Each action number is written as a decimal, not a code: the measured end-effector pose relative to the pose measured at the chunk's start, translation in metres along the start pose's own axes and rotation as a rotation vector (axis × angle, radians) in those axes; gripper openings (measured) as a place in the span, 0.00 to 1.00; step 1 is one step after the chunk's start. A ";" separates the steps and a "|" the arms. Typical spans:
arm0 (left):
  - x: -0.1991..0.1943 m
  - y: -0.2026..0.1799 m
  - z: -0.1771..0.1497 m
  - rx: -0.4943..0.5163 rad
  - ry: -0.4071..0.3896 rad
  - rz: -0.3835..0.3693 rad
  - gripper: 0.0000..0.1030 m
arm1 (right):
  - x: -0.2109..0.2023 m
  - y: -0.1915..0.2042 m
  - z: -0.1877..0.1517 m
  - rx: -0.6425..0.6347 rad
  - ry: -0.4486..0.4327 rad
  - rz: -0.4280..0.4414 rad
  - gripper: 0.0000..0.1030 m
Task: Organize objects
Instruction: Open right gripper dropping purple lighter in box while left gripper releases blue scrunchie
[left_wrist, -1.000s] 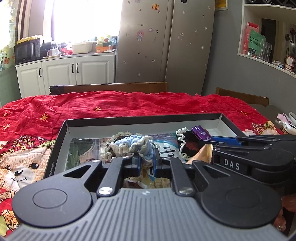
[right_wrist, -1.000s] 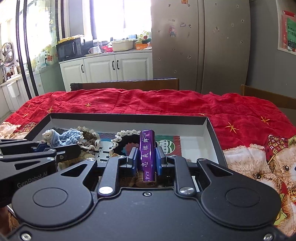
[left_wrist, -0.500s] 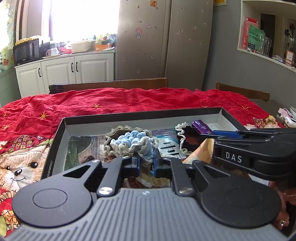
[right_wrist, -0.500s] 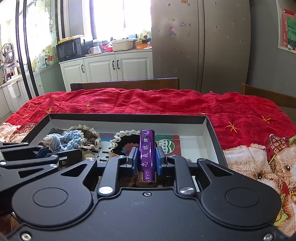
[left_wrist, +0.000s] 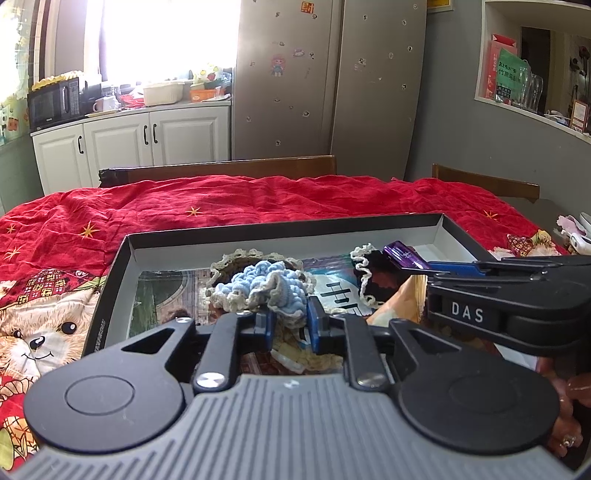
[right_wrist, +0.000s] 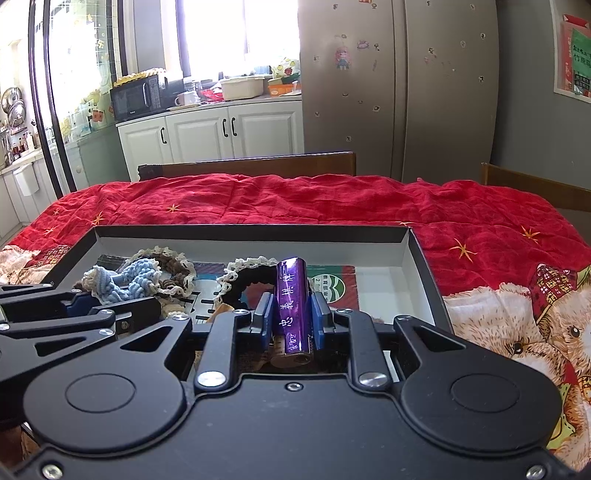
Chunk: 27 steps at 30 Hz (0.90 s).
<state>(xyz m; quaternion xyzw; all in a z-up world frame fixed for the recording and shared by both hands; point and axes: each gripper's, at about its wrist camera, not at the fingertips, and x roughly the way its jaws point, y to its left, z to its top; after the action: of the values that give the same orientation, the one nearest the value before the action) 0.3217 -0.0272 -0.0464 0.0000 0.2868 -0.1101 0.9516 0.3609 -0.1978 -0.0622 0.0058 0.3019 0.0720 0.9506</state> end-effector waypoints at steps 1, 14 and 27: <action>0.000 0.000 0.000 0.001 -0.002 0.001 0.39 | 0.000 0.000 0.000 -0.001 0.000 0.000 0.20; -0.004 -0.002 0.000 0.007 -0.018 0.001 0.47 | -0.002 -0.002 0.001 0.008 -0.011 0.003 0.28; -0.010 -0.003 0.002 0.001 -0.041 -0.008 0.61 | -0.009 -0.004 0.003 0.021 -0.048 0.003 0.34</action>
<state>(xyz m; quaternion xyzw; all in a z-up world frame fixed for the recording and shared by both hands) 0.3140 -0.0285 -0.0393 -0.0029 0.2670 -0.1140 0.9569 0.3555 -0.2025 -0.0544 0.0178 0.2797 0.0702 0.9573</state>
